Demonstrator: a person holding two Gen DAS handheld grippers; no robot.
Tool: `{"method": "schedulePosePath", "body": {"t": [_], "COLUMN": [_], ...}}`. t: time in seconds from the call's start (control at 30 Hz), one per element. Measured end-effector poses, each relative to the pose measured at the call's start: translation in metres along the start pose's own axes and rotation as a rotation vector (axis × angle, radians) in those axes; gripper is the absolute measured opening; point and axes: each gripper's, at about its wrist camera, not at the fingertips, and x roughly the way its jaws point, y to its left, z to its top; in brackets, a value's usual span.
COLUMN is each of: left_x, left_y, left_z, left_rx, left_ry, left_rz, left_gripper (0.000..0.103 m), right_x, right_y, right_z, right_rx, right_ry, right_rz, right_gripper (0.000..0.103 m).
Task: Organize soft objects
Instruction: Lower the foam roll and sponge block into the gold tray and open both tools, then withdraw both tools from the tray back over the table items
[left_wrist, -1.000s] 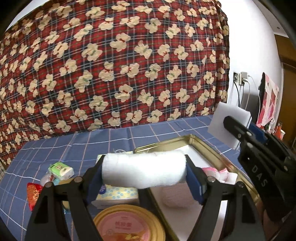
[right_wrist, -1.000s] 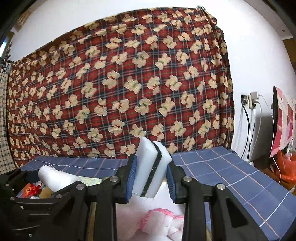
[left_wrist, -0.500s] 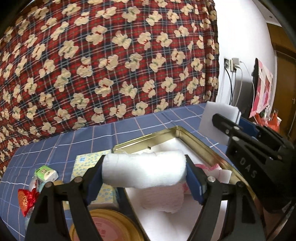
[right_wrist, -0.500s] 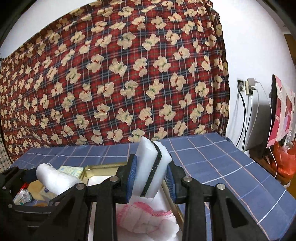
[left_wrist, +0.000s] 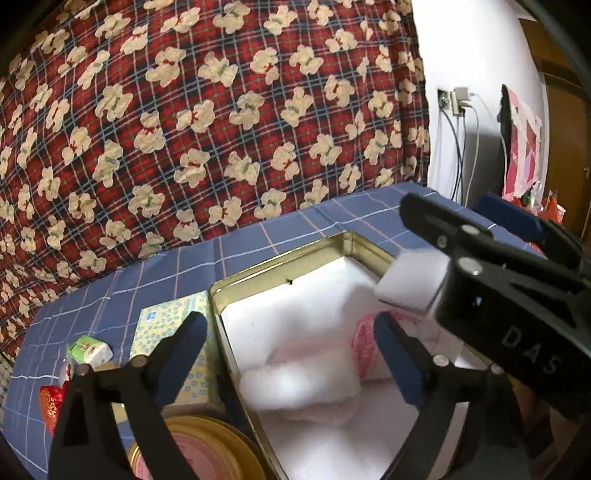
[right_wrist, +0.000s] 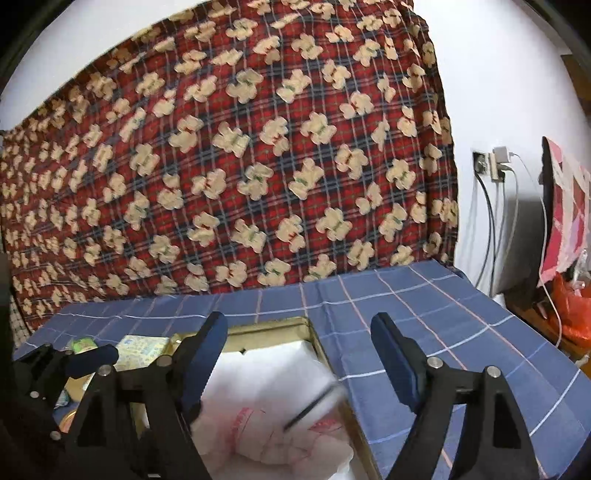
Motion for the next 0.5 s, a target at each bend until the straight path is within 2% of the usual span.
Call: {"method": "schedulePosePath", "body": {"t": [0.2, 0.33, 0.5], "left_x": [-0.013, -0.028, -0.046], "left_y": [0.013, 0.036, 0.053], "left_z": [-0.004, -0.01, -0.022], "left_rx": [-0.015, -0.077, -0.135], "left_ry": [-0.028, -0.056, -0.084], "left_rz": [0.027, 0.037, 0.044], "left_gripper": [0.096, 0.098, 0.098], "right_x": [-0.011, -0.022, -0.03], "right_y": [-0.004, -0.016, -0.009], "right_z": [0.002, 0.005, 0.004], "right_rx": [0.014, 0.059, 0.08], "right_ry": [-0.043, -0.077, -0.086], "right_rz": [-0.006, -0.013, 0.033], "right_gripper": [0.082, 0.084, 0.084]}}
